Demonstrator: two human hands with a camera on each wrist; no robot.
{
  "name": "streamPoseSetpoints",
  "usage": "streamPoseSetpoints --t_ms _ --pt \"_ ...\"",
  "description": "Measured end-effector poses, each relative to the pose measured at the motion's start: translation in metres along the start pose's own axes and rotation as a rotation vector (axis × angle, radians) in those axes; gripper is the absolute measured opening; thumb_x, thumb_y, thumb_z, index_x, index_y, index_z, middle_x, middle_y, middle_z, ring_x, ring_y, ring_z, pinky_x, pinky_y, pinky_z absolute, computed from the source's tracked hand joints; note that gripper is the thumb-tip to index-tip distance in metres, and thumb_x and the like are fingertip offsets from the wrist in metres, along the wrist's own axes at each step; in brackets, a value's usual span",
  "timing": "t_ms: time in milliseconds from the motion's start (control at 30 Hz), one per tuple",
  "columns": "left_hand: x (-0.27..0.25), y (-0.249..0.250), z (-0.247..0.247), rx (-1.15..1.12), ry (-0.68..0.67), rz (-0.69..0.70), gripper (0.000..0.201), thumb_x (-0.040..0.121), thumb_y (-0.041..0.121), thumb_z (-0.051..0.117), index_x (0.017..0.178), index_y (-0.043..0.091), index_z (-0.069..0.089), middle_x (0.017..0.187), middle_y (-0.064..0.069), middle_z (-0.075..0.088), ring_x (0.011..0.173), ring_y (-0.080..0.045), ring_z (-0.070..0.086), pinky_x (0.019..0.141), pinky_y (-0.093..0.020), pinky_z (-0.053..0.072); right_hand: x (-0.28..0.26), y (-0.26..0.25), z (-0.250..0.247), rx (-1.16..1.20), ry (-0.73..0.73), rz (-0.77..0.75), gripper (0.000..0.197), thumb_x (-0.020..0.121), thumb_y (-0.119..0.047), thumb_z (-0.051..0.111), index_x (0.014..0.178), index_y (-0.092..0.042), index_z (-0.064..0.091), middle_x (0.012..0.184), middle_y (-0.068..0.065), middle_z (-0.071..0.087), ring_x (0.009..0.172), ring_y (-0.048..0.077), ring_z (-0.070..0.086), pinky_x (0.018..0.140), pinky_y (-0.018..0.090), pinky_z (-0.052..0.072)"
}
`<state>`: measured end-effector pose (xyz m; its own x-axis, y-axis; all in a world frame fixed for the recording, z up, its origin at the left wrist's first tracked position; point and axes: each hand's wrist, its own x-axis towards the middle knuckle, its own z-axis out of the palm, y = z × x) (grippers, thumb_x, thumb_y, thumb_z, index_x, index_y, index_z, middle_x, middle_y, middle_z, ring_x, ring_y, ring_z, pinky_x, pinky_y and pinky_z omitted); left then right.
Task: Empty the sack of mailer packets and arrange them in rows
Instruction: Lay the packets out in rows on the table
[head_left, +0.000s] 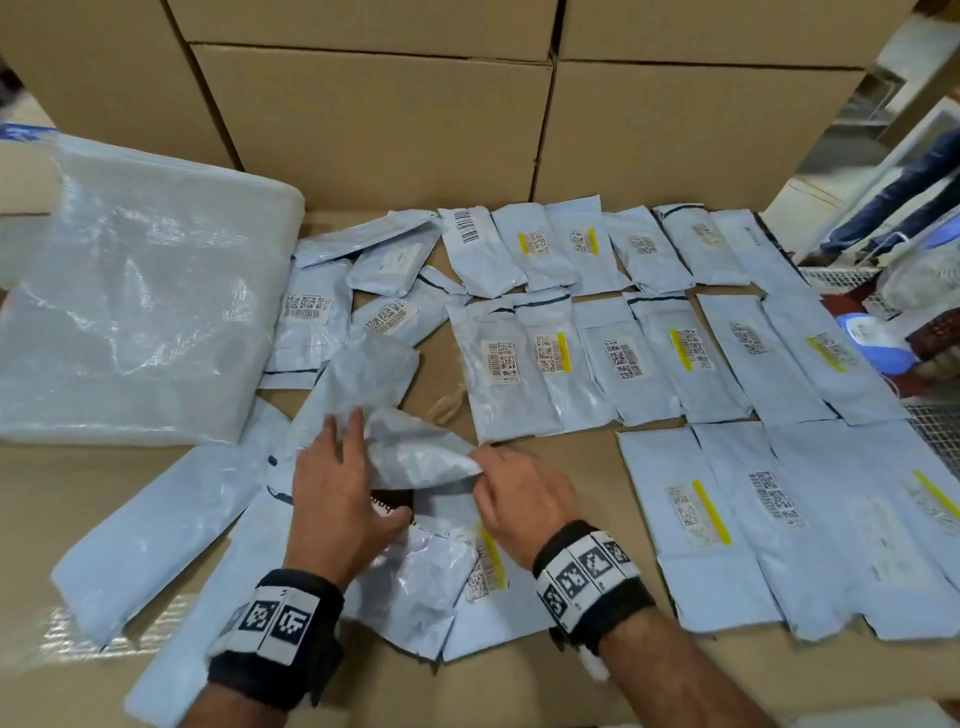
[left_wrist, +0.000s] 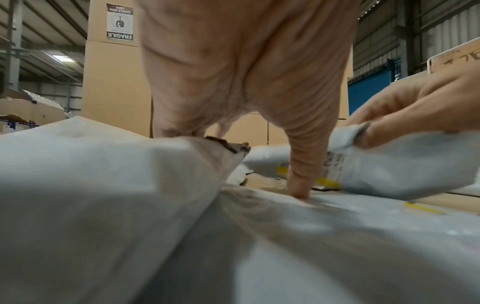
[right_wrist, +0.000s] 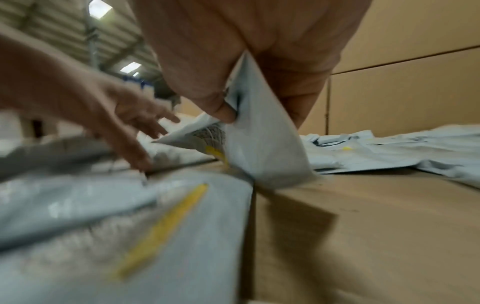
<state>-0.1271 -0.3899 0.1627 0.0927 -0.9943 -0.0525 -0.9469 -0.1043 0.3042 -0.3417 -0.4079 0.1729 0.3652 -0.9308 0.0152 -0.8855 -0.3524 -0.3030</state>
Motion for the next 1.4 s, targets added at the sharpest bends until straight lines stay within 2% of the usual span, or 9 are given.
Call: streamPoseSetpoints --t_ms 100,233,400,500,600,833,1033,1200,1400 --pt "0.001 -0.001 -0.006 -0.107 0.026 -0.032 0.123 0.058 0.043 0.089 0.154 0.010 0.020 0.149 -0.026 0.037 0.137 -0.040 0.035 0.110 -0.050 0.035 -0.021 0.016 -0.021 0.219 0.023 0.219 0.019 0.099 -0.030 0.045 0.111 -0.024 0.058 0.086 0.000 0.067 0.074 0.026 0.061 0.061 0.037 0.045" --pt "0.003 0.019 -0.005 -0.155 0.034 0.105 0.086 0.076 0.044 0.076 0.146 0.017 0.036 0.146 -0.015 0.039 0.130 -0.034 0.042 0.106 -0.045 0.040 -0.056 0.058 -0.037 0.717 -0.159 0.511 0.010 0.097 -0.027 0.059 0.106 -0.030 0.059 0.100 -0.009 0.069 0.089 0.010 0.066 0.088 0.038 0.055" --pt "-0.010 0.061 0.023 -0.061 -0.199 0.316 0.082 0.070 0.072 0.038 0.131 0.020 0.051 0.133 -0.010 0.050 0.113 -0.031 0.053 0.092 -0.040 0.047 -0.079 0.069 -0.021 0.113 -0.099 0.452 0.060 0.090 -0.033 0.060 0.145 -0.030 0.037 0.130 0.000 0.049 0.118 0.024 0.054 0.090 0.040 0.051" --pt "-0.023 0.073 0.041 0.098 -0.258 0.277 0.101 0.055 0.081 0.037 0.139 0.026 0.042 0.147 -0.013 0.037 0.126 -0.034 0.043 0.102 -0.043 0.040 -0.076 0.046 -0.007 0.112 0.017 0.397 0.068 0.090 -0.047 0.054 0.153 -0.035 0.030 0.146 0.010 0.037 0.135 0.031 0.041 0.105 0.042 0.044" --pt "-0.033 0.073 0.045 0.181 -0.266 0.252 0.115 0.050 0.084 0.040 0.150 0.029 0.030 0.157 -0.015 0.025 0.138 -0.036 0.032 0.113 -0.049 0.030 -0.073 0.034 0.010 0.044 -0.119 0.407 0.079 0.090 -0.055 0.049 0.158 -0.039 0.013 0.163 0.018 0.012 0.148 0.037 0.017 0.119 0.048 0.027" --pt "-0.038 0.055 0.034 0.170 -0.295 0.169 0.117 0.053 0.076 0.067 0.153 0.033 0.024 0.157 -0.023 0.021 0.145 -0.037 0.022 0.115 -0.048 0.029 -0.116 0.043 0.006 -0.052 -0.151 0.493 0.063 0.095 -0.045 0.042 0.155 -0.031 0.027 0.159 0.014 0.020 0.143 0.031 0.025 0.109 0.046 0.038" --pt "-0.047 0.058 0.035 0.265 -0.204 0.107 0.131 0.041 0.090 0.050 0.148 0.016 0.030 0.131 -0.018 0.049 0.117 -0.037 0.052 0.099 -0.048 0.041 -0.124 0.046 -0.005 -0.090 -0.041 0.491 0.068 0.085 -0.062 0.054 0.137 -0.019 0.048 0.146 0.017 0.033 0.127 0.033 0.041 0.096 0.045 0.046" --pt "-0.050 0.073 0.040 0.130 -0.202 0.196 0.126 0.053 0.081 0.069 0.153 0.019 0.025 0.145 -0.013 0.040 0.126 -0.034 0.045 0.105 -0.044 0.037 -0.112 0.058 0.016 -0.024 -0.031 0.243 0.071 0.097 -0.045 0.043 0.160 -0.030 0.014 0.168 0.015 -0.010 0.154 0.033 -0.003 0.125 0.051 0.006" --pt "-0.059 0.084 0.041 0.077 -0.141 0.190 0.112 0.068 0.083 0.054 0.153 0.016 0.027 0.153 -0.012 0.036 0.127 -0.034 0.047 0.104 -0.043 0.040 -0.118 0.065 0.024 -0.016 -0.035 0.394 0.064 0.104 -0.043 0.031 0.161 -0.023 0.013 0.167 0.021 0.000 0.154 0.035 0.002 0.125 0.047 0.006"
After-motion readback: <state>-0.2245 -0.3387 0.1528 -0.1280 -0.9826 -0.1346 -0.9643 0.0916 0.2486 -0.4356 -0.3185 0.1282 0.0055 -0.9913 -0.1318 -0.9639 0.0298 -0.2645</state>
